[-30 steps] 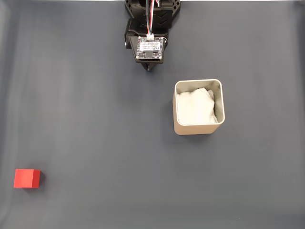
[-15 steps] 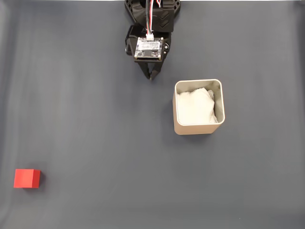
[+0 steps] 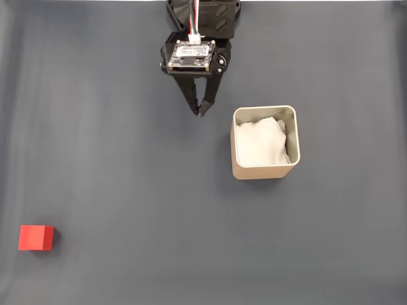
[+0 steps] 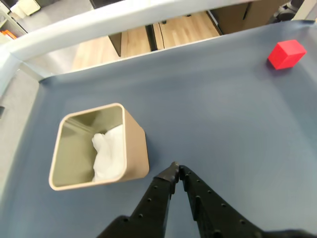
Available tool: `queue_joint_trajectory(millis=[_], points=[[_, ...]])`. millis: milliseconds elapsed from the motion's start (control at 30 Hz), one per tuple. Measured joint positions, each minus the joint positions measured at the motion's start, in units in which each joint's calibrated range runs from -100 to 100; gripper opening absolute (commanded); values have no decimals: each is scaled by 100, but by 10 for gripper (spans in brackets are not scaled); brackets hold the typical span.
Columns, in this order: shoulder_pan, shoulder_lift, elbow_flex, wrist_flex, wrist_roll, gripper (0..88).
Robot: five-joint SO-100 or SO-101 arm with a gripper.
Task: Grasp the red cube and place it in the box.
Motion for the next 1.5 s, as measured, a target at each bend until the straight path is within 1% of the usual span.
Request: queue_joint_trajectory(millis=[267, 700, 867, 1067, 1500], points=[[338, 1534, -2104, 585, 98, 2], [1548, 3763, -4763, 1235, 376, 2], [1992, 4663, -5528, 1267, 464, 2], [2450, 5858, -6612, 1324, 484, 2], [2999, 8185, -9281, 2161, 484, 2]])
